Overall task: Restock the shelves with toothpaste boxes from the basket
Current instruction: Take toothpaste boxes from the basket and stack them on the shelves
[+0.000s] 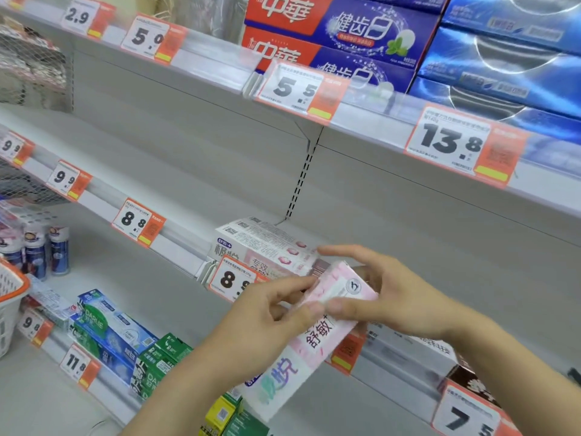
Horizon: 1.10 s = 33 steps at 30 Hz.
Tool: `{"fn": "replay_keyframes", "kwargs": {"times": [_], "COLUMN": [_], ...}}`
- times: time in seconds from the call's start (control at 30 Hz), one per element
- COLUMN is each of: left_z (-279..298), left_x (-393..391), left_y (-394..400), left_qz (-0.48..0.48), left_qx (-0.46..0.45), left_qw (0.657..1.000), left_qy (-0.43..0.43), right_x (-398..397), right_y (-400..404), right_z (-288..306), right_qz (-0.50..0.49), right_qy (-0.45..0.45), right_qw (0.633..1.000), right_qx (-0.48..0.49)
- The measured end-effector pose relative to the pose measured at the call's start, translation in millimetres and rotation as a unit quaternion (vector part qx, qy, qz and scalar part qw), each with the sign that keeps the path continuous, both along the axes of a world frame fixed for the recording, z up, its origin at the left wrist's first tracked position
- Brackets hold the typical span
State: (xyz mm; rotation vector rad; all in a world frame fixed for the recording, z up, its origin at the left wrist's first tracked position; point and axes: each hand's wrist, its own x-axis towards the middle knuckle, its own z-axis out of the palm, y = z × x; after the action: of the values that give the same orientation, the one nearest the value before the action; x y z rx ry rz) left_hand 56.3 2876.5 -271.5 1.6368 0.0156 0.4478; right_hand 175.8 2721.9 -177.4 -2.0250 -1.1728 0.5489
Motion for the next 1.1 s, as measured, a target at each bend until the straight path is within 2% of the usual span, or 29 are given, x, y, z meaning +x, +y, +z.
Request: {"fn": "replay_keyframes", "kwargs": {"times": [0.07,0.1,0.2,0.27,0.33,0.43,0.5,0.6,0.67,0.9,1.1], "left_z": [0.4,1.4,3.7,1.3,-2.4,-11.9,-18.0,-24.6,-25.1,-26.3,-22.0], "left_x": [3.0,4.7,7.4,14.0,27.7,58.7,74.6,85.7,85.9,78.7,79.1], "left_y": [0.8,2.8,17.2,24.1,22.3,5.4,-6.4,-13.0,-12.4,-5.7,-13.8], "left_qz": [0.053,0.118,0.352,0.408,0.399,0.332,0.295,0.281,0.271,0.233,0.234], "left_qx": [0.042,0.051,0.061,0.057,0.108,0.216,0.273,0.366,0.379,0.394,0.371], "left_qw": [0.998,0.992,0.933,0.909,0.908,0.915,0.915,0.885,0.880,0.882,0.892], "left_qy": [-0.007,-0.014,-0.052,-0.062,-0.072,-0.079,-0.033,0.057,0.087,0.108,0.108], "right_x": [3.0,6.9,29.5,53.6,78.5,113.9,130.8,147.8,154.3,154.8,144.0], "right_y": [-4.2,-5.6,-7.0,-0.9,16.4,56.6,84.5,115.9,123.6,101.9,100.2], "right_z": [3.0,5.3,13.5,15.8,16.4,12.4,3.1,-21.4,-37.4,-47.1,-41.2], "right_qz": [0.009,-0.010,-0.137,-0.242,-0.301,-0.318,-0.306,-0.274,-0.253,-0.152,-0.130], "right_qy": [-0.007,-0.008,-0.020,-0.018,-0.028,-0.068,-0.095,-0.113,-0.109,0.033,0.043], "right_qw": [1.000,0.999,0.972,0.935,0.914,0.910,0.920,0.939,0.951,0.988,0.990], "right_qx": [0.016,0.047,0.189,0.260,0.270,0.256,0.226,0.178,0.142,-0.002,-0.033]}}
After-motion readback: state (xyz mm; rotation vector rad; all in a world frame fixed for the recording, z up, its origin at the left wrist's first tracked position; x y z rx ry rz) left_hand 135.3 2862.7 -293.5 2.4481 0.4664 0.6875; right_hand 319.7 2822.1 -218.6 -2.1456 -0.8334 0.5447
